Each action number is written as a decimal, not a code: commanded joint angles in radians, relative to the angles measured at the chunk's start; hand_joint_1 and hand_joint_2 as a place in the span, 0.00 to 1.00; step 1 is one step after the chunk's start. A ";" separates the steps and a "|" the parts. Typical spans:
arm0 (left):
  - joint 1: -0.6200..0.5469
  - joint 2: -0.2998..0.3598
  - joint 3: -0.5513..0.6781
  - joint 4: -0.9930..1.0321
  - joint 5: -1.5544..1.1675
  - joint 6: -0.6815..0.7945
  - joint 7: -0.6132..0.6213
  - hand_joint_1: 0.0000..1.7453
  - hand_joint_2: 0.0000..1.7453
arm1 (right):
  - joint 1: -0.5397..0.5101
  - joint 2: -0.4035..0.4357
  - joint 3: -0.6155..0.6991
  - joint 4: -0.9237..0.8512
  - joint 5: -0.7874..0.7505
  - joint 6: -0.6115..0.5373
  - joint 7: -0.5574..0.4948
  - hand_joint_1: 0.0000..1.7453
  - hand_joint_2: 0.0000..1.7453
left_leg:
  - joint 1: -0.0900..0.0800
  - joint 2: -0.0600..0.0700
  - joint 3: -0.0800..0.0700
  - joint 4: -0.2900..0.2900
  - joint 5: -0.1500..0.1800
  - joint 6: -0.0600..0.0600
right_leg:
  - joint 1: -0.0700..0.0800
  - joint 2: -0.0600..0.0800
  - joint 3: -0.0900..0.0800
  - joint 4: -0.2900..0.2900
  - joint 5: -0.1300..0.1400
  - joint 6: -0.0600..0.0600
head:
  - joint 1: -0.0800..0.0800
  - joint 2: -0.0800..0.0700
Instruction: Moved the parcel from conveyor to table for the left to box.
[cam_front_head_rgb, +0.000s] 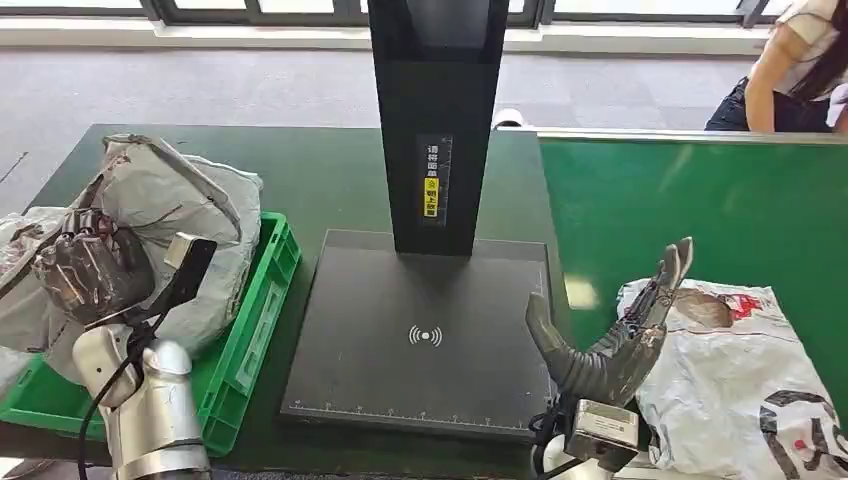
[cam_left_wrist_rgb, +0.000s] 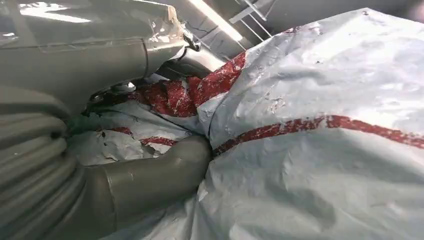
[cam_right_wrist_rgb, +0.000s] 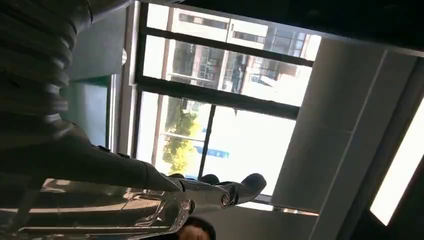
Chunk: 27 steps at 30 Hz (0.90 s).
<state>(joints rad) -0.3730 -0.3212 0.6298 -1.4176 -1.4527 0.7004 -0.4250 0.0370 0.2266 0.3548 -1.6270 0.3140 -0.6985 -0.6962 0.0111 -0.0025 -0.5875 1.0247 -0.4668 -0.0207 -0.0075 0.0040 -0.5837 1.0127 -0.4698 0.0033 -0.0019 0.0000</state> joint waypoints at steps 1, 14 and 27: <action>-0.042 -0.004 0.038 0.056 -0.032 -0.002 0.047 1.00 1.00 | -0.008 -0.030 -0.027 0.007 -0.006 0.000 -0.002 0.00 1.00 | 0.000 -0.002 0.002 -0.003 0.002 0.001 | 0.000 -0.003 0.003 -0.003 0.001 0.000 | 0.000 0.000; -0.005 0.053 -0.084 0.131 -0.049 -0.002 0.217 1.00 1.00 | -0.015 -0.032 -0.020 0.013 -0.007 0.000 -0.002 0.00 1.00 | -0.001 -0.001 0.001 -0.002 0.001 0.001 | -0.001 -0.001 0.001 -0.001 0.000 0.000 | 0.000 0.000; 0.000 0.045 -0.049 0.143 0.027 -0.002 0.166 0.00 1.00 | -0.027 -0.038 -0.005 0.036 -0.022 0.000 -0.002 0.00 1.00 | 0.000 0.000 0.003 -0.003 0.001 0.001 | 0.000 -0.001 0.003 -0.003 0.001 0.000 | 0.000 0.000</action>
<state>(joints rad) -0.3502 -0.2918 0.5558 -1.3268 -1.4476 0.7004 -0.2198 0.0360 0.2258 0.3548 -1.6270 0.3033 -0.6985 -0.6962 0.0112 -0.0025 -0.5876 1.0246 -0.4668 -0.0208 -0.0074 0.0039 -0.5837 1.0127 -0.4698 0.0032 -0.0015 0.0000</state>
